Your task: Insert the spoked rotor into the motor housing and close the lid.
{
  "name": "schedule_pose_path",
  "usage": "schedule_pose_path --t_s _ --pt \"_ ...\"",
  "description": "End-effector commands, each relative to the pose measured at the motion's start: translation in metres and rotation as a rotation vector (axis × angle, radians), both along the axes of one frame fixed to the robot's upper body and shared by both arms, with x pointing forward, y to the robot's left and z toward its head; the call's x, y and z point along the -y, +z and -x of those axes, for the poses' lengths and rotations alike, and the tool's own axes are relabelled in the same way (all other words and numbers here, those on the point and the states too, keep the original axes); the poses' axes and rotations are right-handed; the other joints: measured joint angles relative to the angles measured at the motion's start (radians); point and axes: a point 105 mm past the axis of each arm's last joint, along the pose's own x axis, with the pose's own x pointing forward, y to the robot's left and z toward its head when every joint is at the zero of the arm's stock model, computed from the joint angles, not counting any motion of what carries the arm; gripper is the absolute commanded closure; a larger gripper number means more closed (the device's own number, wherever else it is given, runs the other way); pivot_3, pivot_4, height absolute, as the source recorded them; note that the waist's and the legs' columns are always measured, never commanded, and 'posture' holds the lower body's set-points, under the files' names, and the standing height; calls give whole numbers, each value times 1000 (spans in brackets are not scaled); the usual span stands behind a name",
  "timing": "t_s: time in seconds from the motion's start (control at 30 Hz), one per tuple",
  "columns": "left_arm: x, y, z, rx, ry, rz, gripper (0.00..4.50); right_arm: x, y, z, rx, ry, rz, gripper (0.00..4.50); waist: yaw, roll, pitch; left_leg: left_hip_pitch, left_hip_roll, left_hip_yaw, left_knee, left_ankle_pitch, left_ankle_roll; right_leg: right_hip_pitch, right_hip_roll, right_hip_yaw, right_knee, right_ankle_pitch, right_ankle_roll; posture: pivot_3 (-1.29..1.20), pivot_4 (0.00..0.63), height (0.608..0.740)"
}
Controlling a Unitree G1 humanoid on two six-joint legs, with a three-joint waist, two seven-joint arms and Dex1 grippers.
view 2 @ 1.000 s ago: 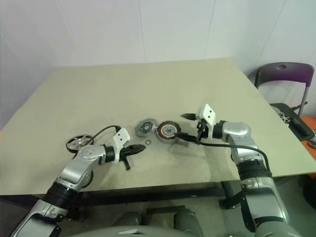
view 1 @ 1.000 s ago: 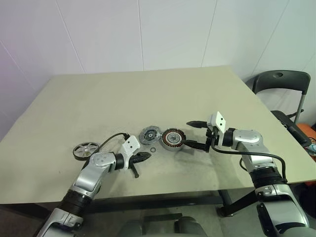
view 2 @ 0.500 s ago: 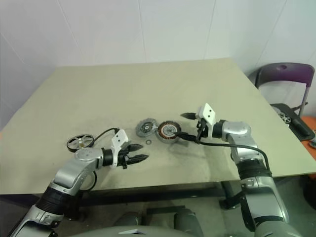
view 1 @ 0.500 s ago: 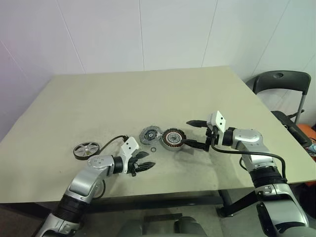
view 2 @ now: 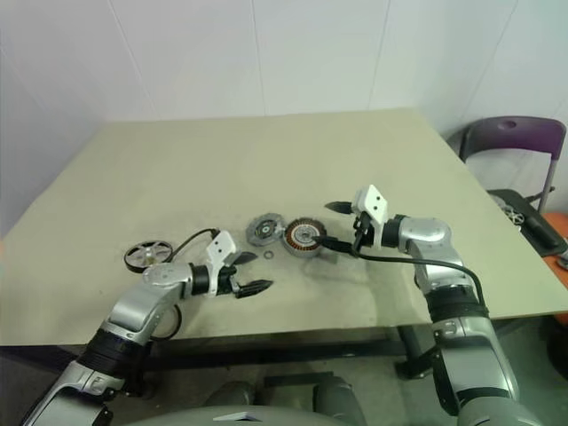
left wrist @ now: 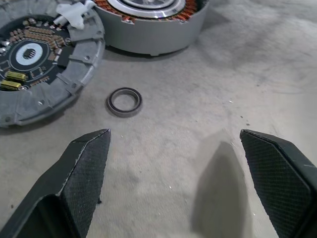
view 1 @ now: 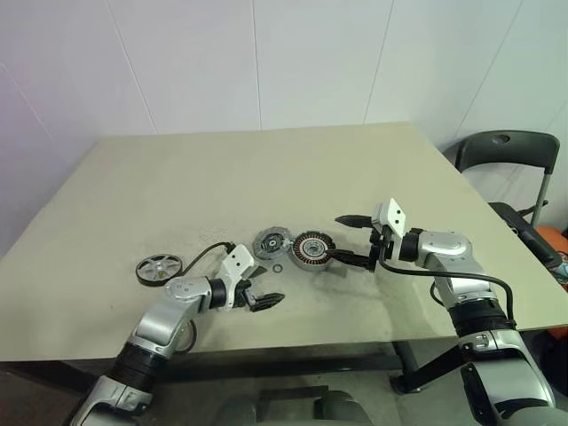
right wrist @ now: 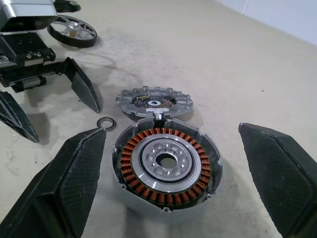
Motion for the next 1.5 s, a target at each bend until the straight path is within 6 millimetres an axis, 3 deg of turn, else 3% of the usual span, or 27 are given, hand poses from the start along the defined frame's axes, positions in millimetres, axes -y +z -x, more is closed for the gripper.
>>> schedule_pose_path --t_s 0.03,0.27,0.6,0.7,1.03,1.33,1.5 --pt "-6 -10 -11 4 54 -62 44 -2 17 -2 62 8 -18 0 -1 0 0 1 0 0 1 0 0 1 0 0 0 0 1 0 0 740" --pt "0 -10 -25 34 63 -68 44 1 17 0 62 8 -18 0 -4 0 0 1 0 -1 10 1 1 6 0 -1 0 1 5 0 0 740" --pt "7 -15 -29 36 47 -66 44 2 16 -2 59 7 -13 0 1 2 -1 0 -1 -1 10 1 1 6 0 -1 0 2 5 0 0 740" --pt "9 -18 -29 25 38 -70 669 1 17 -3 60 7 -13 0 0 2 -1 1 -1 -1 10 1 2 6 0 -1 0 2 5 0 0 740" --pt "18 -27 -30 27 23 -104 3763 0 18 -6 63 4 -12 0 1 3 -2 0 -1 -2 10 1 2 6 -1 -1 -1 2 6 0 0 740" --pt "9 -25 -21 26 13 -99 3763 2 18 -5 63 2 -10 0 -2 4 -2 0 -1 -2 8 1 2 5 -1 -1 -2 2 6 0 0 740" --pt "-14 -14 -3 51 29 -114 3763 2 18 -5 63 2 -11 0 -16 4 -2 -1 0 -1 3 0 3 1 0 0 -2 2 6 0 0 740"
